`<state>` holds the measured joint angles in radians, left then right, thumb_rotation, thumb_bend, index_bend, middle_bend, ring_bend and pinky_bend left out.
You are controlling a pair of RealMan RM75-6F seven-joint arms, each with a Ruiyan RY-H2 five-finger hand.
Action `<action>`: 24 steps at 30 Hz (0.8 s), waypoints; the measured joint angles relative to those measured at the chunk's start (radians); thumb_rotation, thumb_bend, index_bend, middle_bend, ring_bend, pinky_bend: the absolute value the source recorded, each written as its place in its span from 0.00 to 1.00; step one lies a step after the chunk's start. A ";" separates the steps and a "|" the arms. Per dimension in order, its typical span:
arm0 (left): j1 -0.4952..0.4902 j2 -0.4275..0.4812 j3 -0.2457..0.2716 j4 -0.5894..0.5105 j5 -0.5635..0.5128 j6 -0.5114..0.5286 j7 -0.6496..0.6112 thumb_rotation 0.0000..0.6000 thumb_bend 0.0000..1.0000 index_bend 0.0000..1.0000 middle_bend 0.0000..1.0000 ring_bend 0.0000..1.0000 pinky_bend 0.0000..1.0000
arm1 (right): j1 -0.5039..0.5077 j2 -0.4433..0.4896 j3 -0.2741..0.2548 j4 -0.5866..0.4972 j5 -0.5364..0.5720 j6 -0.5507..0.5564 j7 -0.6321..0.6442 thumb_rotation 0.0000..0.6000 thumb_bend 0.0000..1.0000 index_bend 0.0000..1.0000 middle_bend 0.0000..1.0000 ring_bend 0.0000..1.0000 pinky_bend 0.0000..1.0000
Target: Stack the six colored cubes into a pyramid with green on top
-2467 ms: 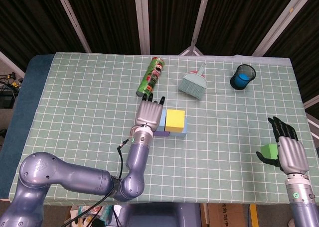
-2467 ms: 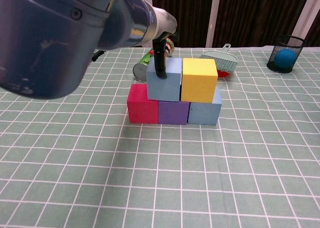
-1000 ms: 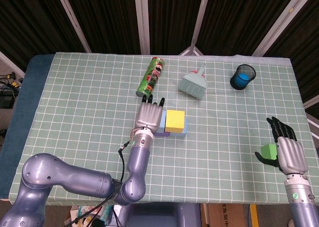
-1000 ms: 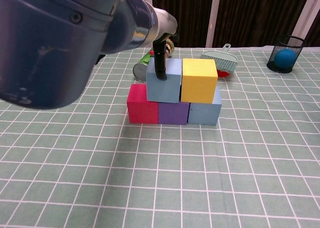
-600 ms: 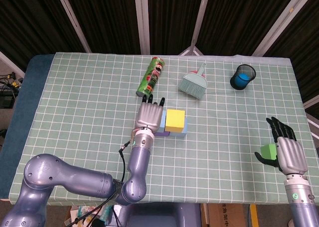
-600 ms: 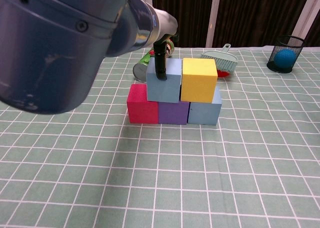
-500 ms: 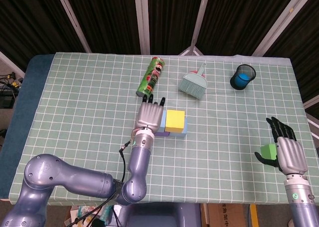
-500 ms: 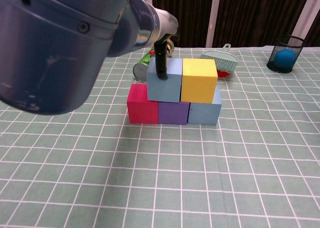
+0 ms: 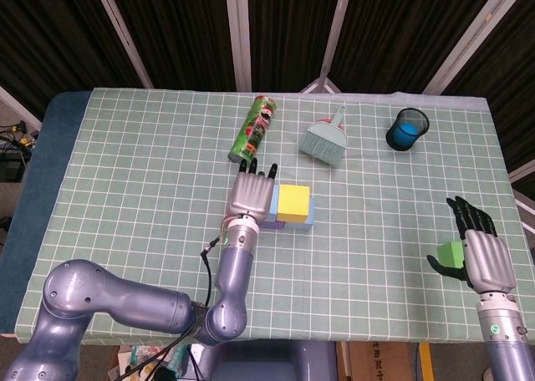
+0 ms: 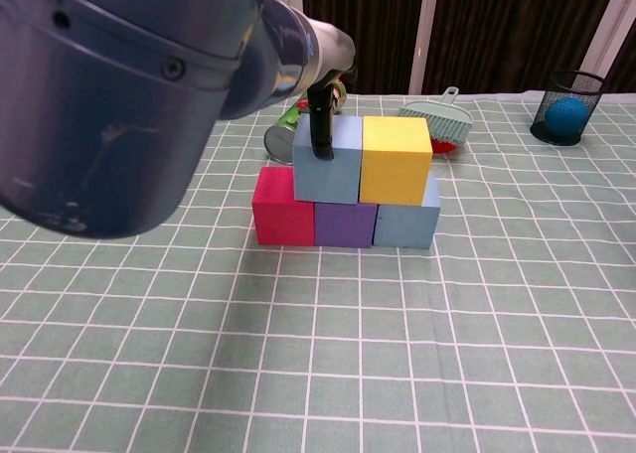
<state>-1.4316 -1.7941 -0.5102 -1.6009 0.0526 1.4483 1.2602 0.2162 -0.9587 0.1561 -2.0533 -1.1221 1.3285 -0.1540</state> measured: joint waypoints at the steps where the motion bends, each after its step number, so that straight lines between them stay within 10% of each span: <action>1: 0.000 -0.001 0.000 0.001 0.001 0.002 0.002 1.00 0.37 0.01 0.37 0.05 0.07 | 0.000 0.000 0.000 0.000 0.000 0.000 0.000 1.00 0.25 0.00 0.00 0.00 0.00; 24: 0.005 -0.021 -0.015 0.010 0.014 0.029 0.019 1.00 0.37 0.01 0.37 0.05 0.07 | 0.001 -0.002 -0.002 0.001 0.002 -0.002 -0.002 1.00 0.25 0.00 0.00 0.00 0.00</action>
<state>-1.4269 -1.8156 -0.5253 -1.5906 0.0670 1.4769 1.2787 0.2171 -0.9612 0.1542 -2.0524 -1.1201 1.3260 -0.1562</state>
